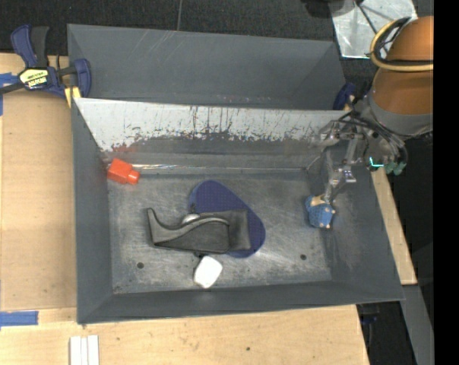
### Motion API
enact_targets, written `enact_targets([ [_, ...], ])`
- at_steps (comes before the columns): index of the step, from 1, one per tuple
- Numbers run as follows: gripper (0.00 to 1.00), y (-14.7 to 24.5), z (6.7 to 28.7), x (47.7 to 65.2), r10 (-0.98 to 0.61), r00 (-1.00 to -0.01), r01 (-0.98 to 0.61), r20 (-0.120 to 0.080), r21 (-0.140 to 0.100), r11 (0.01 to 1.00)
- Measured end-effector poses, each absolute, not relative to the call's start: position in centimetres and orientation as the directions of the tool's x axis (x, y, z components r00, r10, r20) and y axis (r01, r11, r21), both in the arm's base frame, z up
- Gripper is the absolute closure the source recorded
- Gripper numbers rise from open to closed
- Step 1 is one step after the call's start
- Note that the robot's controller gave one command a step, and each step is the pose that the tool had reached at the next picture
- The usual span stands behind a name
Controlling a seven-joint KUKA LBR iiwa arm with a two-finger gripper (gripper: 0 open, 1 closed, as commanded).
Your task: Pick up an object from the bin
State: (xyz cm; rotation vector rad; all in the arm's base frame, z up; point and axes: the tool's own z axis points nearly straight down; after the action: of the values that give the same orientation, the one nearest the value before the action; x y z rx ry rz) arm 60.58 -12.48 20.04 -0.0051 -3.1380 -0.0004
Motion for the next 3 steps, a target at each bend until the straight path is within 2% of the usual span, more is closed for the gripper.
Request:
enact_targets([
  [1,0.00,-12.0,7.2,61.3,-0.184,-0.983,-0.184,-0.007,-0.002,0.983],
  [2,0.00,-14.7,11.5,61.2,0.110,-0.994,0.110,-0.009,-0.001,0.994],
  [3,0.00,-15.0,7.3,61.7,0.235,-0.972,0.235,0.006,0.004,0.972],
])
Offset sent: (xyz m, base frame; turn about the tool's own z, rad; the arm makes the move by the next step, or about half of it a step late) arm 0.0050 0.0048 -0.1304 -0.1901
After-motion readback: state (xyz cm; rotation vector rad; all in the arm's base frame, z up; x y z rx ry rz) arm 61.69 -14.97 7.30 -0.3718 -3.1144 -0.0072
